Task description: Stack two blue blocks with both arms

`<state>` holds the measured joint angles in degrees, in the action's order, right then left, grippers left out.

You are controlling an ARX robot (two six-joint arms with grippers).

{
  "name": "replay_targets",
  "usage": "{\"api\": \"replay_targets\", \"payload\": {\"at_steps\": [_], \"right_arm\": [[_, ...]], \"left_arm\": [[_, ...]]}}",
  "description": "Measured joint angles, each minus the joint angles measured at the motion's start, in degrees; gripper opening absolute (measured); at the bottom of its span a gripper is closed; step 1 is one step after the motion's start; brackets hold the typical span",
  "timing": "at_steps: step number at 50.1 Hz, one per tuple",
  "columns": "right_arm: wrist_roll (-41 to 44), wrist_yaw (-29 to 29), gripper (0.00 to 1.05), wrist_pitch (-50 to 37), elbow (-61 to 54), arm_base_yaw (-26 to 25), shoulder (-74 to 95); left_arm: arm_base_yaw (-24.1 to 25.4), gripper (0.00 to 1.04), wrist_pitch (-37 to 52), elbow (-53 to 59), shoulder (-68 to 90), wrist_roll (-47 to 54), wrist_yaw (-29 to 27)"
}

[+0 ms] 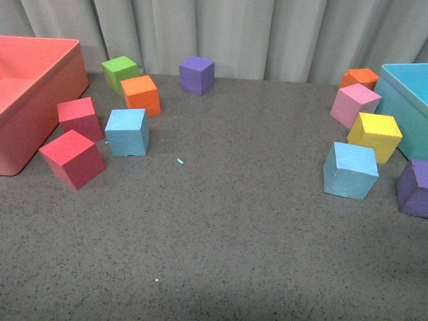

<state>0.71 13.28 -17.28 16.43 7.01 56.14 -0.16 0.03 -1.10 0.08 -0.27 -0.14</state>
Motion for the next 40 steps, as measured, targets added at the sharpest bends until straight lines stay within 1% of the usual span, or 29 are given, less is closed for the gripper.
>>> {"api": "replay_targets", "payload": {"at_steps": [3,6,18,30,40], "right_arm": [[-2.4,-1.8,0.95,1.2,3.9,-0.3,8.0],[-6.1,-4.5,0.95,5.4,10.6,-0.4,18.7],[-11.8,-7.1,0.95,13.6,25.2,-0.4,36.2],[-14.6,-7.9,0.95,18.9,37.6,1.4,50.0],[-15.5,-6.6,0.95,23.6,44.0,2.4,57.9]], "left_arm": [[0.0,0.98,0.0,0.0,0.0,0.0,0.0],[0.0,0.98,0.0,0.0,0.0,0.0,0.0],[0.0,0.98,0.0,0.0,0.0,0.0,0.0],[0.0,0.98,0.0,0.0,0.0,0.0,0.0],[0.0,0.98,0.0,0.0,0.0,0.0,0.0]]}}
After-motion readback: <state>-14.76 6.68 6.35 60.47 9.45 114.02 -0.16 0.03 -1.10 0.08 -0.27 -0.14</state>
